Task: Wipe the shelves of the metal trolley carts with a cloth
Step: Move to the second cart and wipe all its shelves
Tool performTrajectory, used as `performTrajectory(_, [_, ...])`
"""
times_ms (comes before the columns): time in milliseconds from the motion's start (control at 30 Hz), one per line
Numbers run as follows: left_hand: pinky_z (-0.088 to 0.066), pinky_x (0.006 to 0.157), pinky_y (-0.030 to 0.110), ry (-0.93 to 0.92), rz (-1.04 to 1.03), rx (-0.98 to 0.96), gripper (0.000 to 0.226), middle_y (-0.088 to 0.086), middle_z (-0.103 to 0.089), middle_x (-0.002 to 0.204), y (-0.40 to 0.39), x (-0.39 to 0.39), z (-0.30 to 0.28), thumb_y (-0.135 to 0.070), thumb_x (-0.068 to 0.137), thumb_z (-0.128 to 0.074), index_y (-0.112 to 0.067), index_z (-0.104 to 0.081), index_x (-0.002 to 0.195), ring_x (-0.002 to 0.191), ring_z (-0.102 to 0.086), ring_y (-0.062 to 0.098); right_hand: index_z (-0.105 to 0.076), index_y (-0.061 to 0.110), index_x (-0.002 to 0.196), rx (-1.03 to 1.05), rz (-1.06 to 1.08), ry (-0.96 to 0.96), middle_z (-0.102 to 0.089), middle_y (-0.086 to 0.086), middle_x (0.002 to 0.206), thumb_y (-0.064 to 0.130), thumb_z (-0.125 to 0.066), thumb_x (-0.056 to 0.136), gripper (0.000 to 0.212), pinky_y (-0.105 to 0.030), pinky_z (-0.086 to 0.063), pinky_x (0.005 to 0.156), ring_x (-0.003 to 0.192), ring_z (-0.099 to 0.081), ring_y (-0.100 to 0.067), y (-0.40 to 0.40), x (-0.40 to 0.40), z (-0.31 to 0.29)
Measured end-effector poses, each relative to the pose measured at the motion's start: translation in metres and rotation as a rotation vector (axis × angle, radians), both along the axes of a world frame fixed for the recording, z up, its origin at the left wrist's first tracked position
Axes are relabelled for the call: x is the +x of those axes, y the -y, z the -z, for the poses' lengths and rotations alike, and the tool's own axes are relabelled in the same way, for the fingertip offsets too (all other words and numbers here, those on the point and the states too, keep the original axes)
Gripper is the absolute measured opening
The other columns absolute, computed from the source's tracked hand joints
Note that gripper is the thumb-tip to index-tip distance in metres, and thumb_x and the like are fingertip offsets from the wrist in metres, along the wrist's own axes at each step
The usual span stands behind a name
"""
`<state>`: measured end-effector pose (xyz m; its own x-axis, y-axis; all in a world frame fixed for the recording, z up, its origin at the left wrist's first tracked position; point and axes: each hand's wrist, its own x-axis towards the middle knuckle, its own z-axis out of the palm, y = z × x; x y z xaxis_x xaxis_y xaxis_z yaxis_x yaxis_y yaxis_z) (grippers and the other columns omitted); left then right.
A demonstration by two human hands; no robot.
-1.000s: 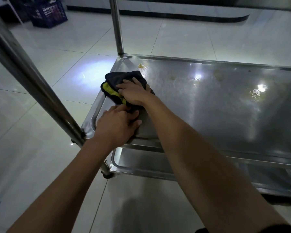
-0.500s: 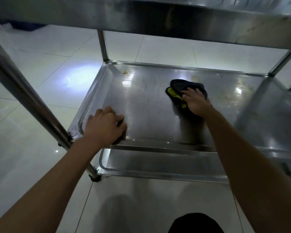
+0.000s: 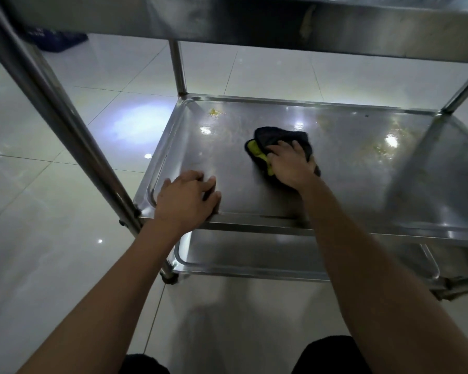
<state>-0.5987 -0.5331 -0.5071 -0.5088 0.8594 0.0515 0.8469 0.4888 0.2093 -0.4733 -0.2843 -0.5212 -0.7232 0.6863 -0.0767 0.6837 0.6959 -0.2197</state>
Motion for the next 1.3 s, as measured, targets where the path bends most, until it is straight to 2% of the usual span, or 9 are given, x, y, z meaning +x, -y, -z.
performTrajectory(233, [-0.040, 0.104, 0.055, 0.009, 0.029, 0.007, 0.040, -0.001, -0.055, 0.136, 0.004, 0.004, 0.000, -0.051, 0.099, -0.041, -0.032, -0.061, 0.129, 0.125, -0.050, 0.025, -0.038, 0.042, 0.149, -0.217, -0.148, -0.081, -0.015, 0.009, 0.166, 0.037, -0.028, 0.102, 0.048, -0.067, 0.007, 0.115, 0.154, 0.002, -0.025, 0.087, -0.099, -0.015])
performTrajectory(433, [-0.040, 0.104, 0.055, 0.017, 0.049, 0.025, 0.043, 0.000, -0.057, 0.132, 0.014, 0.001, 0.004, -0.049, 0.100, -0.040, -0.031, -0.055, 0.136, 0.126, -0.046, 0.024, -0.045, 0.035, 0.148, -0.142, -0.389, 0.004, -0.026, 0.005, 0.163, 0.031, -0.026, 0.107, 0.046, -0.050, -0.004, 0.117, 0.152, -0.010, -0.025, 0.102, -0.127, -0.032])
performTrajectory(533, [-0.039, 0.104, 0.057, 0.006, 0.047, 0.045, 0.043, 0.000, -0.057, 0.134, 0.016, 0.001, 0.006, -0.048, 0.101, -0.040, -0.031, -0.055, 0.137, 0.127, -0.046, 0.026, -0.044, 0.039, 0.147, -0.162, -0.377, -0.001, -0.022, 0.009, 0.164, 0.035, -0.026, 0.106, 0.045, -0.055, -0.002, 0.118, 0.153, -0.005, -0.024, 0.103, -0.123, -0.028])
performTrajectory(767, [-0.049, 0.090, 0.048, 0.015, 0.031, 0.016, 0.030, -0.001, -0.052, 0.093, 0.011, 0.012, -0.009, -0.044, 0.096, -0.047, -0.022, -0.066, 0.102, 0.102, -0.056, 0.028, -0.044, 0.044, 0.144, -0.157, -0.146, -0.151, -0.022, 0.009, 0.164, 0.045, -0.025, 0.102, 0.046, -0.062, 0.001, 0.117, 0.153, -0.006, -0.019, 0.075, -0.060, -0.005])
performTrajectory(833, [-0.051, 0.085, 0.045, 0.018, 0.056, 0.040, 0.029, -0.001, -0.051, 0.089, 0.005, 0.021, -0.012, -0.040, 0.096, -0.047, -0.020, -0.068, 0.091, 0.099, -0.057, 0.029, -0.042, 0.037, 0.148, -0.078, -0.148, -0.081, -0.024, 0.006, 0.164, 0.040, -0.026, 0.105, 0.046, -0.061, -0.002, 0.119, 0.153, -0.008, -0.022, 0.059, -0.030, -0.004])
performTrajectory(900, [-0.051, 0.084, 0.045, 0.046, 0.119, 0.065, 0.030, 0.000, -0.052, 0.089, -0.008, 0.039, -0.017, -0.038, 0.097, -0.047, -0.021, -0.071, 0.094, 0.099, -0.055, 0.029, -0.043, 0.022, 0.149, 0.037, -0.175, 0.006, -0.030, 0.001, 0.162, 0.027, -0.030, 0.107, 0.044, -0.058, -0.007, 0.122, 0.152, -0.015, -0.024, 0.050, 0.006, -0.008])
performTrajectory(1033, [-0.048, 0.088, 0.046, 0.095, 0.251, 0.084, 0.027, 0.001, -0.057, 0.097, -0.038, 0.087, -0.023, -0.038, 0.097, -0.045, -0.024, -0.068, 0.097, 0.101, -0.053, 0.025, -0.061, 0.004, 0.126, 0.112, -0.172, 0.000, -0.051, -0.012, 0.145, 0.008, -0.051, 0.099, 0.030, -0.054, -0.032, 0.109, 0.132, -0.044, -0.033, 0.042, 0.080, -0.016])
performTrajectory(1133, [-0.047, 0.087, 0.046, 0.104, 0.310, 0.138, 0.023, -0.001, -0.060, 0.099, -0.056, 0.115, -0.018, -0.037, 0.097, -0.044, -0.026, -0.058, 0.084, 0.098, -0.052, 0.023, -0.057, 0.016, 0.136, 0.137, -0.072, -0.086, -0.053, -0.007, 0.130, 0.020, -0.041, 0.105, 0.035, -0.051, -0.040, 0.098, 0.113, -0.044, -0.025, 0.039, 0.123, -0.021])
performTrajectory(1300, [-0.046, 0.085, 0.043, 0.013, 0.346, 0.172, 0.025, -0.002, -0.062, 0.099, -0.090, 0.157, -0.009, -0.038, 0.097, -0.047, -0.024, -0.068, 0.091, 0.099, -0.053, 0.023, -0.053, 0.034, 0.139, 0.089, 0.008, -0.112, -0.047, 0.002, 0.144, 0.039, -0.031, 0.106, 0.040, -0.057, -0.032, 0.110, 0.137, -0.036, -0.024, 0.021, 0.162, -0.016])
